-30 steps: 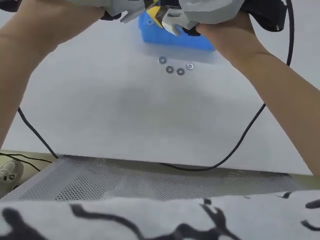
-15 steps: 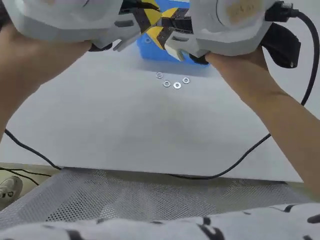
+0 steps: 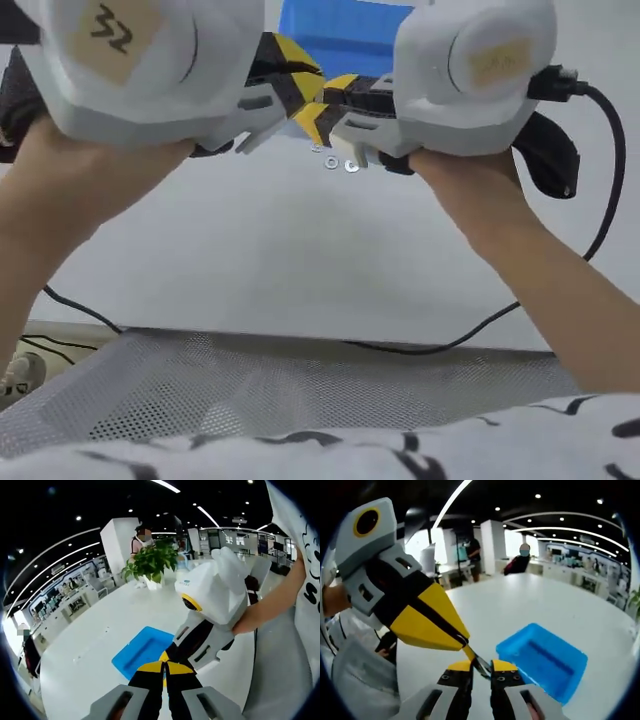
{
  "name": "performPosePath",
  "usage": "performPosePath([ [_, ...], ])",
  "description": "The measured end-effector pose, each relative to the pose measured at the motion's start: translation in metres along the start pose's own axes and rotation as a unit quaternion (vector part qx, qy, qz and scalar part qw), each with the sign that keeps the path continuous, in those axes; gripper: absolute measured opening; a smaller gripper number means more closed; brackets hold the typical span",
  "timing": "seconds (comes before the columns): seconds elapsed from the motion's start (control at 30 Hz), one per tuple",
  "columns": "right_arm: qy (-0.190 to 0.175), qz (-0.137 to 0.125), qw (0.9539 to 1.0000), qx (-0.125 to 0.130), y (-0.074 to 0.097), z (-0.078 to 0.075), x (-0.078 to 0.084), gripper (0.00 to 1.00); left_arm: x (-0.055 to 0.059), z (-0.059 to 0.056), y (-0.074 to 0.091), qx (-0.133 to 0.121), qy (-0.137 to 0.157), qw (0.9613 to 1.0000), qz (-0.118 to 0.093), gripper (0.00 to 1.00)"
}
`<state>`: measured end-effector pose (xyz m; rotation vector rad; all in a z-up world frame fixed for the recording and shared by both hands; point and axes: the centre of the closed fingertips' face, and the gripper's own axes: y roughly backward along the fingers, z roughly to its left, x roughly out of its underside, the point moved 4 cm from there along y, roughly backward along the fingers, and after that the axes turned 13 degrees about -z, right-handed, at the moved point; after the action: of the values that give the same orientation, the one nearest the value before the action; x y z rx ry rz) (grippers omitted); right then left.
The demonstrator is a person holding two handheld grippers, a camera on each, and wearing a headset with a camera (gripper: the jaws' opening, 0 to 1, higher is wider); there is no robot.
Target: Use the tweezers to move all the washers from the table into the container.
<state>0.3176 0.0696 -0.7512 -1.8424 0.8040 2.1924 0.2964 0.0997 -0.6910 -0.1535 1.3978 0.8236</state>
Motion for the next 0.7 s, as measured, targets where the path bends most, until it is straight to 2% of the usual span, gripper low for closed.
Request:
performPosePath([
  [0.13, -0.009, 0.01, 0.9999, -0.002, -0.007, -0.003, 0.008, 0.1, 0.005, 0.003, -0.005, 0.002, 0.009, 0.9999, 0.004, 0.0],
  [0.2, -0.013, 0.016, 0.9998, -0.004, -0.007, -0.005, 0.01, 0.1, 0.015, 0.002, -0.01, 0.003, 0.01, 0.9999, 0.009, 0.0],
  [0.37, -0.022, 0.025, 0.9994, -0.01, -0.016, -0.009, 0.021, 0.1, 0.025, 0.005, -0.017, 0.008, 0.016, 0.9997, 0.018, 0.0],
  [0.7, -0.03, 0.036, 0.9988, -0.015, -0.023, -0.016, 0.03, 0.1, 0.035, 0.009, -0.024, 0.001, 0.035, 0.9991, 0.023, 0.0],
])
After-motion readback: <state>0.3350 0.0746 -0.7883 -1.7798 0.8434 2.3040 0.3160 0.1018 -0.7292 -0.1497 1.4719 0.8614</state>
